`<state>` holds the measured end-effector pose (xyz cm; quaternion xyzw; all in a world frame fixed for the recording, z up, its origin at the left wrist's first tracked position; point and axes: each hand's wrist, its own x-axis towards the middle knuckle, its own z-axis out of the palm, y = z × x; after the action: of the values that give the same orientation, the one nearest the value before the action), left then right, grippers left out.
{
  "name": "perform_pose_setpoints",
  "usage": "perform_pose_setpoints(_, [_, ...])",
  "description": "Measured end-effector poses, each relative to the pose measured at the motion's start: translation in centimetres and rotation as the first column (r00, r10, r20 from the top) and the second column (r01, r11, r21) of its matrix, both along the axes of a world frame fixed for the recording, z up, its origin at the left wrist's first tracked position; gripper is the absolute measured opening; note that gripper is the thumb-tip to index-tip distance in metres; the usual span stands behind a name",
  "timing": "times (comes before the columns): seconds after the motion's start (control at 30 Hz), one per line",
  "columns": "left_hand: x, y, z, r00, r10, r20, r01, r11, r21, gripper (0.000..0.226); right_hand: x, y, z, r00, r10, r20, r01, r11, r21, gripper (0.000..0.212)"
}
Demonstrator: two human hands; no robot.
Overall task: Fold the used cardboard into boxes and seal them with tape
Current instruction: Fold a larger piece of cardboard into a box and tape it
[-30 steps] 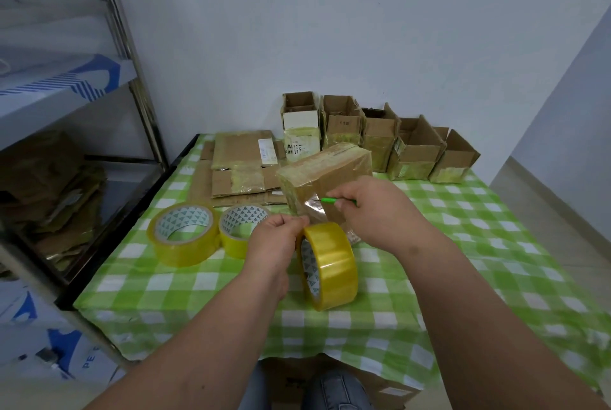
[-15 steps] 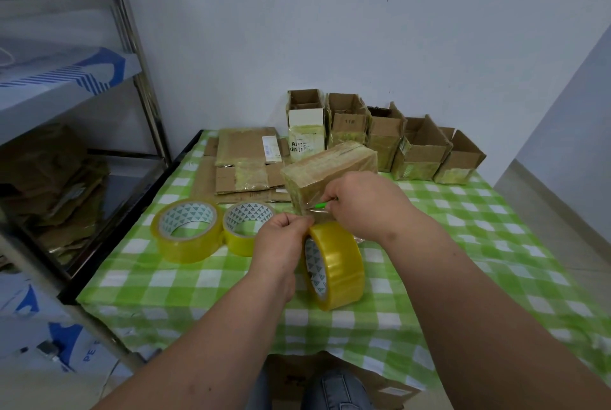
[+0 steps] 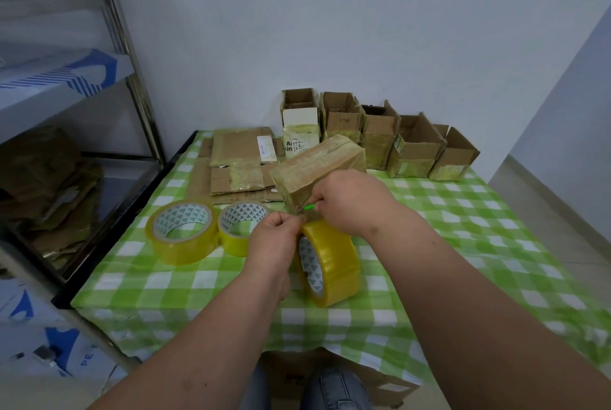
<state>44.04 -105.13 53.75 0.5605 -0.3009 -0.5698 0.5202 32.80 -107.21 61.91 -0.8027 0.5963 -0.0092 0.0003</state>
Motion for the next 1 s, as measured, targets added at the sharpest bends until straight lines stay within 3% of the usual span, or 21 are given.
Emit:
perform_pose_setpoints(0.17, [-0.1,0.2,0.1,1.0,-0.022,-0.001,0.022,1.0,-0.011,0.03,0.2,-0.6,-0.4,0.994,-0.001,-0.108,-0.004,0.999,-0.044,0.021])
perform_pose_setpoints(0.27, [0.0,0.2,0.1,1.0,-0.031,-0.007,0.03,0.999,-0.019,0.029,-0.4,-0.8,-0.4,0.995,-0.021,-0.097,0.018,0.999,-0.032,0.022])
perform_pose_setpoints(0.53, [0.0,-0.1,-0.3,0.999,-0.033,-0.026,0.033,0.999,-0.012,0.034,-4.7,-1.0,-0.6,0.968,-0.2,-0.15,0.197,0.98,-0.035,0.015])
perform_pose_setpoints(0.8, [0.2,-0.6,-0.8,0.998,-0.052,-0.04,0.053,0.998,0.028,0.037,-6.1,-0.5,-6.2,0.941,-0.324,-0.098,0.335,0.933,0.135,0.041])
perform_pose_setpoints(0.9, [0.3,-0.7,-0.9,0.998,-0.058,-0.03,0.059,0.998,0.037,0.04,-6.1,0.0,-7.1,0.94,-0.328,-0.091,0.337,0.935,0.112,0.048])
perform_pose_setpoints(0.97, [0.3,-0.8,-1.0,0.998,-0.05,-0.032,0.051,0.998,0.043,0.04,-5.6,0.2,-6.9,0.94,-0.342,-0.002,0.342,0.938,0.065,0.043])
perform_pose_setpoints(1.0, [0.3,-0.8,-0.9,0.998,-0.046,-0.035,0.048,0.998,0.046,0.039,-5.3,0.3,-6.7,0.926,-0.357,0.121,0.351,0.934,0.063,0.038])
